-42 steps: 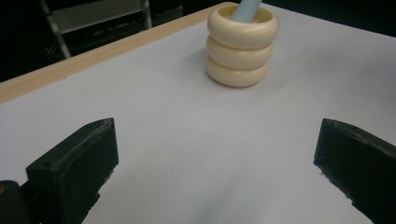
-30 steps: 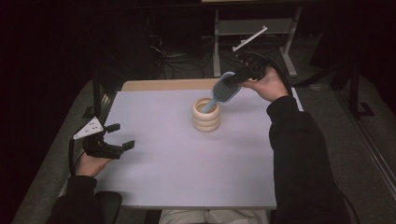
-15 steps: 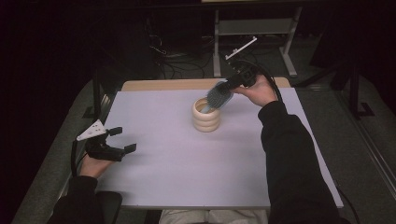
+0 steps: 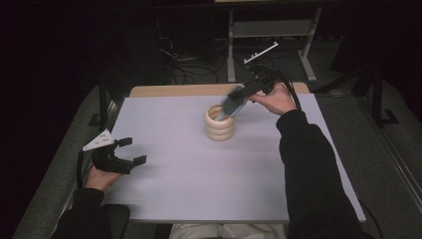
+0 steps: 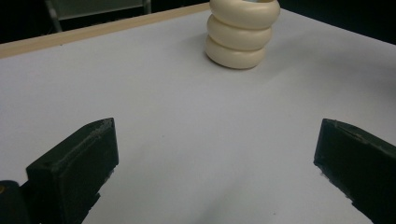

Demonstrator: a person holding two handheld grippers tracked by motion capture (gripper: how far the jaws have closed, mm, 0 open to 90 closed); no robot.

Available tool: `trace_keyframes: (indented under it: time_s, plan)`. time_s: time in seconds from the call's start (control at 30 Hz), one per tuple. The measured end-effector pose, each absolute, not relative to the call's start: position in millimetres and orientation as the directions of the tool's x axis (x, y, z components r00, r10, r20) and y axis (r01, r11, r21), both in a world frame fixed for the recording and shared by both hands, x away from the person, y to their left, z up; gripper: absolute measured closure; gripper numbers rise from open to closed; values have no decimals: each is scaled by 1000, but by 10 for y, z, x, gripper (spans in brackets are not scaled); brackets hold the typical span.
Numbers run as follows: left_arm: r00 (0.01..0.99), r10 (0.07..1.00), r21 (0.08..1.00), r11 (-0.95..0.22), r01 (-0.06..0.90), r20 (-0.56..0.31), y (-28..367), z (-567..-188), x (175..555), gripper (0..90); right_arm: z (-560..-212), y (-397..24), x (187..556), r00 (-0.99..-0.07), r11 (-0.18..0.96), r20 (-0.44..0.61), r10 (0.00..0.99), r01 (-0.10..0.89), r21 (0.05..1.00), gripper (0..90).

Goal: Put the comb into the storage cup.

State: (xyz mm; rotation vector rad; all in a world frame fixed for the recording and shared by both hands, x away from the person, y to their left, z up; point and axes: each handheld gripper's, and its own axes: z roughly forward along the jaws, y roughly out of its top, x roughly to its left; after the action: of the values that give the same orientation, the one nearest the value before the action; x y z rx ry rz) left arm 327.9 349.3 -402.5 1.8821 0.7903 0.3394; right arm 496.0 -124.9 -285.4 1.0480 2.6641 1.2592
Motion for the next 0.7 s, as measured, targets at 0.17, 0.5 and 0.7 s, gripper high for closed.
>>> trace_keyframes:
  time_s: [0.17,0.5,0.7]
  plan:
    - [744,658,894,-258,366,-115,3495,-4017,3272,0,-2781,-1338,4910,-766,417,242,596,552,722,0]
    - [744,659,898,-255,358,-109,3496,-4000,3263,0,-2774,-1407,4749,-782,421,159,603,481,769,0]
    - [743,661,901,-255,351,-103,3493,-3995,3255,0,-2833,-1502,4668,-768,411,134,626,471,781,0]
